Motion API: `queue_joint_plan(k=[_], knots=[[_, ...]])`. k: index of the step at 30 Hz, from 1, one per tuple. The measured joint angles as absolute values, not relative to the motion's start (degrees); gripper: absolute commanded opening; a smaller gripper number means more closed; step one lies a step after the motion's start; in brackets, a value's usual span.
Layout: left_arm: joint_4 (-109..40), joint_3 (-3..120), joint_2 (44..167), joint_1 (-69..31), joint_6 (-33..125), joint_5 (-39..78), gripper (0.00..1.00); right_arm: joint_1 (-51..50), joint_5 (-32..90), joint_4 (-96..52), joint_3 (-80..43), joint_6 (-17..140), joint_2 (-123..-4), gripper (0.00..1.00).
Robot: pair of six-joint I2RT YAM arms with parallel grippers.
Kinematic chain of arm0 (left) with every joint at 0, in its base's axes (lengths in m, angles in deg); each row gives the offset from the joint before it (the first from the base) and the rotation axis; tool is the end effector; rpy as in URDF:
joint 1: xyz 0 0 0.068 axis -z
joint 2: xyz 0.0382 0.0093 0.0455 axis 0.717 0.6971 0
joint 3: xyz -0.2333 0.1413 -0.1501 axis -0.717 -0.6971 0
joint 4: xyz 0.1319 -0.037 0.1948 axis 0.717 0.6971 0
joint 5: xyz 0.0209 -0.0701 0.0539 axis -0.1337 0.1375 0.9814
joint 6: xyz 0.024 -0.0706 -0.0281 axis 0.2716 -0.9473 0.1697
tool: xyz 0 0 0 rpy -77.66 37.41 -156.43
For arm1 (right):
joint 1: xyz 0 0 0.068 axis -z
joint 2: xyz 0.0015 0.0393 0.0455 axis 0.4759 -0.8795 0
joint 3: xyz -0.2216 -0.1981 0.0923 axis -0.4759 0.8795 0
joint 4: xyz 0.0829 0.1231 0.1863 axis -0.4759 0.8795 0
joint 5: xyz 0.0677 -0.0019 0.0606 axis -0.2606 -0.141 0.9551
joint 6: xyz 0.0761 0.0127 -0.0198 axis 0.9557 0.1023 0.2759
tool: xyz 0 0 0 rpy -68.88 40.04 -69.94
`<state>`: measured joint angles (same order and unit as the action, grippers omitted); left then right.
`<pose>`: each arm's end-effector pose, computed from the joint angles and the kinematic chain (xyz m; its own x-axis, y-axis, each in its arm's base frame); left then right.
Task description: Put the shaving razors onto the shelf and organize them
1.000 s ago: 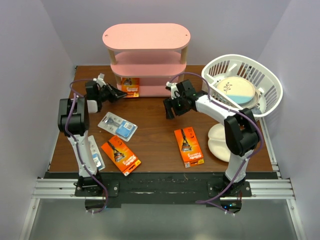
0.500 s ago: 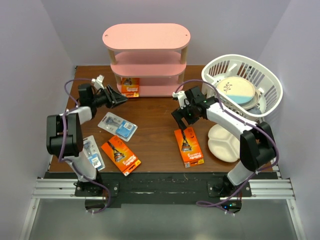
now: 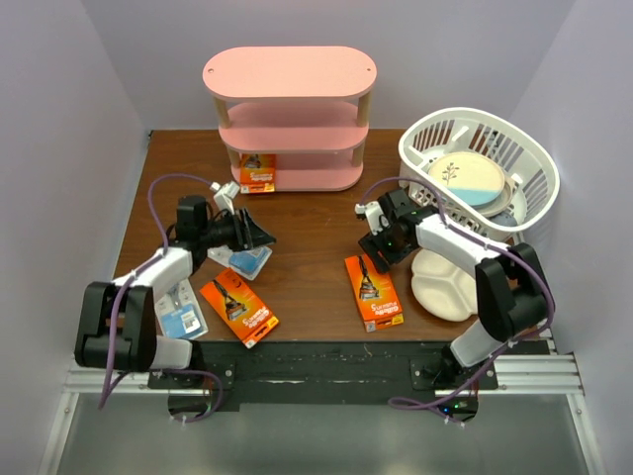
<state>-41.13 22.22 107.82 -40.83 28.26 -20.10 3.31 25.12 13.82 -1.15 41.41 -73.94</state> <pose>0.2559 -0.0734 0.2414 -0.8062 -0.2552 -0.5337 0.3259 0.5614 -0.7607 0.2659 0.1295 0.2132 -0.7255 -0.5885 -0.3568 -0.6238 0.7813 -0.0203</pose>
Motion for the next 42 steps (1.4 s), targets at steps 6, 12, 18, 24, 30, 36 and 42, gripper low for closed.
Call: queue_joint_plan(k=[6,12,18,24,30,36,42], knots=[[-45.94,13.63,102.07,-37.64,26.49,-18.38,0.5,3.31,29.69,13.95,-6.64,44.34,-81.5,0.44],[-46.07,13.2,102.11,-35.56,26.55,-17.5,0.49,3.62,32.32,13.73,-14.44,52.8,-88.43,0.27],[-45.74,14.33,103.6,-35.32,26.84,-16.89,0.49,4.17,35.77,13.07,-23.08,63.12,-95.73,0.25],[-45.24,17.28,107.23,-32.94,27.86,-16.5,0.49,4.38,37.45,11.33,-30.22,70.37,-101.28,0.24],[-45.32,19.88,111.51,-27.02,28.02,-15.47,0.52,5.17,37.5,8.05,-32.56,75.75,-103.05,0.33],[-49.5,20.3,116.28,-19.94,24.8,-14.24,0.63,7.88,37.91,4.51,-26.16,77.98,-99.77,0.7],[-61.43,15.62,118.81,-13.84,18.62,-10.57,0.65,11.12,41.12,3.02,-11.95,78.07,-86.53,0.73]])
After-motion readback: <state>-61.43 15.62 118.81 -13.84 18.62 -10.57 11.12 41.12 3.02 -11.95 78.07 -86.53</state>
